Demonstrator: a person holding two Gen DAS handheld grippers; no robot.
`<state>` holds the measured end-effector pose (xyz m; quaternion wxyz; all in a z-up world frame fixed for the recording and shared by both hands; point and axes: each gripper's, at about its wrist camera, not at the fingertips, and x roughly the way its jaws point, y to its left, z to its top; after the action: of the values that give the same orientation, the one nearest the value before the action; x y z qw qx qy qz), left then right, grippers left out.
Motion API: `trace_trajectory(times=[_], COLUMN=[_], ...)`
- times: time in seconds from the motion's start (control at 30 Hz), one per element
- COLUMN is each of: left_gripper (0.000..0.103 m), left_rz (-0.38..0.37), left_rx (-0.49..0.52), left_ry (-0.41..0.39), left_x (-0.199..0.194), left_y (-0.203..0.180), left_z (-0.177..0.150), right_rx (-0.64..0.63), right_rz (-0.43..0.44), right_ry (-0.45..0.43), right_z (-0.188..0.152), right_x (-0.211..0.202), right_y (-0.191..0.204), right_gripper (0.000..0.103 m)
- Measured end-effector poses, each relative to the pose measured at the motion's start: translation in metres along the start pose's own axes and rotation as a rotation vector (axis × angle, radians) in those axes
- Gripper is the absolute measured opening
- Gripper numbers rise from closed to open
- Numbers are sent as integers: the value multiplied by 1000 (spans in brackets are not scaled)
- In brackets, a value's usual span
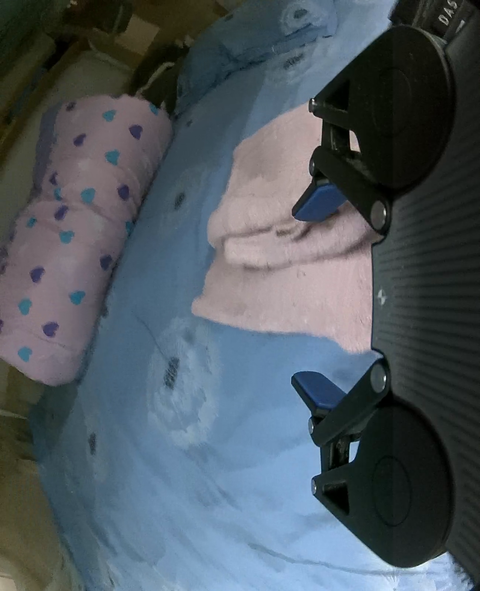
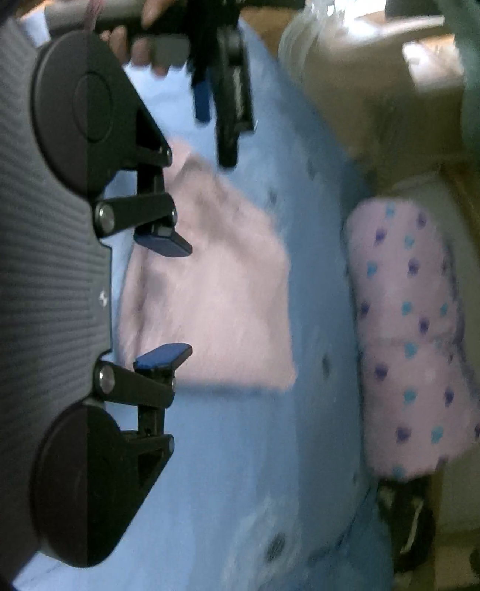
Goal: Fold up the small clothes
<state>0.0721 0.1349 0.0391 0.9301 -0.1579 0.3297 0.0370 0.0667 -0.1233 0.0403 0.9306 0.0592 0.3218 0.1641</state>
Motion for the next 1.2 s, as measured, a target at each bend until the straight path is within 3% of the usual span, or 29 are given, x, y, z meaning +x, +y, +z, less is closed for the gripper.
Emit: trace_trajectory(times=[0.17, 0.27, 0.43, 0.6, 0.7, 0.77, 0.83, 1.0, 1.03, 1.07, 1.2], left_gripper=[91, 91, 91, 89, 73, 65, 57, 56, 31, 25, 21], left_rz=[-16, -7, 28, -54, -168, -192, -193, -126, -109, -92, -78], left_rx=[-4, 57, 195, 134, 63, 43, 37, 66, 77, 100, 253], left_ry=[-51, -60, -27, 17, 60, 65, 61, 52, 42, 23, -107], left_x=[10, 24, 58, 81, 94, 98, 102, 114, 116, 115, 92], left_y=[-19, -34, -56, -54, -55, -58, -62, -68, -69, -68, -83], left_z=[5, 15, 18, 28, 35, 36, 35, 31, 31, 30, 22], right_rx=[125, 149, 201, 210, 220, 226, 235, 241, 240, 239, 232], right_rz=[-24, -38, 16, 18, 2, -6, -13, -1, 3, 7, 16], right_ry=[-13, 71, 25, 17, 22, 26, 28, 23, 22, 22, 23], right_z=[-23, -24, -18, -15, -15, -15, -15, -15, -15, -15, -15], right_x=[6, 16, -2, -4, -3, -2, -1, -2, -2, -2, -3], right_y=[-31, -34, -37, -36, -40, -43, -45, -46, -45, -45, -43], right_gripper=[54, 54, 54, 54, 54, 54, 54, 54, 54, 54, 54])
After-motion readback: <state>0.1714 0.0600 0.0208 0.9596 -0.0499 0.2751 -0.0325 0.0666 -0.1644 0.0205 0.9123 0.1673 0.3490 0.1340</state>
